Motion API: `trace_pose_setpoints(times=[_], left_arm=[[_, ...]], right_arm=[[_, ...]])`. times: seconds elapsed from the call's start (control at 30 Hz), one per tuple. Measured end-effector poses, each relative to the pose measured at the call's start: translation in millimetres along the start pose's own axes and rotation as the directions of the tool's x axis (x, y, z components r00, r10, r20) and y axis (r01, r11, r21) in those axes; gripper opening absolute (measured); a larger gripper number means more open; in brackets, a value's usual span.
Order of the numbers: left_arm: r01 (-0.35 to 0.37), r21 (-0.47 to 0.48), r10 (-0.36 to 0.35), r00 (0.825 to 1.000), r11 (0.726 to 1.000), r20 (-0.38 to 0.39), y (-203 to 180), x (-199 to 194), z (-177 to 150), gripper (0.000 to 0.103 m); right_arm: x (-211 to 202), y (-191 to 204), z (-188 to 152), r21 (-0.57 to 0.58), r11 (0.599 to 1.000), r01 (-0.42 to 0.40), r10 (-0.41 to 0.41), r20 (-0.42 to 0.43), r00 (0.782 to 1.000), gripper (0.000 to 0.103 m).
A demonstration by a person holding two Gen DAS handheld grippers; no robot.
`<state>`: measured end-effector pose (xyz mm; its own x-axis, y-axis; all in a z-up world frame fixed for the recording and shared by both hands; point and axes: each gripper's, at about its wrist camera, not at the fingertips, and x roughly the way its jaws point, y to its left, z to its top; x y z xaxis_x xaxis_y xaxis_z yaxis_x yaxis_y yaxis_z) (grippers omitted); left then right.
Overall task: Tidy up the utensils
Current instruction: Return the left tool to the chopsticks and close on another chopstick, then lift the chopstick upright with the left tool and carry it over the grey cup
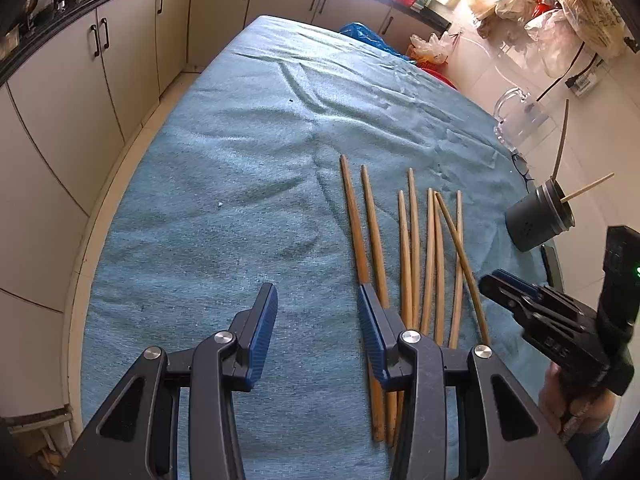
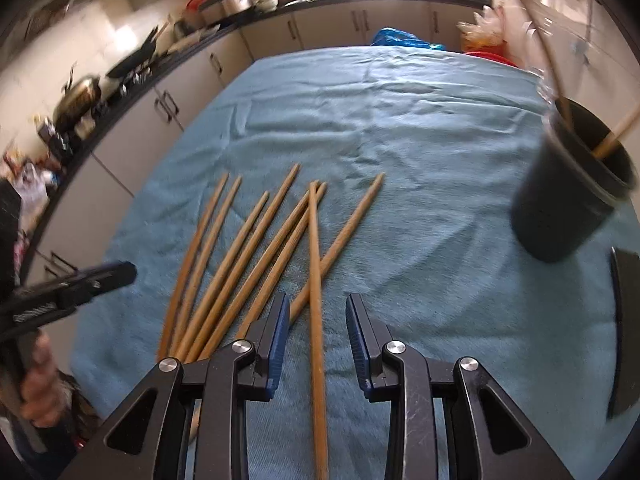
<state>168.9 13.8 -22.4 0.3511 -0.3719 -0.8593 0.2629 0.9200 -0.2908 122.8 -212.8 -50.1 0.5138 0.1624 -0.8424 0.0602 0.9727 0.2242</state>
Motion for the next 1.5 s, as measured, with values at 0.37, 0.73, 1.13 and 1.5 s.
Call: trace_pose_setpoints(times=[0.37, 0.73, 1.13, 1.5], left_arm=[[0.0, 0.008, 0.0, 1.0, 1.0, -0.015, 3.0, 6.6, 3.3, 0.04], [-0.018, 0.016, 0.019, 0.997, 1.0, -0.071, -18.4, 37.9, 27.1, 0.04], [-0.111, 0.028, 0.113, 0.988, 0.993, -0.107, -34.1, 69.8, 58.1, 0.026], [-0.144, 0.023, 0.146, 0.986, 0.989, -0.078, -31.2, 69.0, 57.4, 0.006]], right_arm=[[40.2, 13.1, 17.4, -0.095, 0.992, 0.083, -0.088, -0.042, 0.995, 0.018], [11.5, -10.4, 7.0, 0.022, 1.0, -0.002, 0.002, 0.017, 1.0, 0.008], [-10.1, -26.1, -4.9, 0.079, 0.994, -0.07, 0.066, 0.063, 0.996, 0.008], [-16.6, -31.4, -8.2, 0.093, 0.992, -0.087, 0.079, 0.082, 0.993, 0.008]])
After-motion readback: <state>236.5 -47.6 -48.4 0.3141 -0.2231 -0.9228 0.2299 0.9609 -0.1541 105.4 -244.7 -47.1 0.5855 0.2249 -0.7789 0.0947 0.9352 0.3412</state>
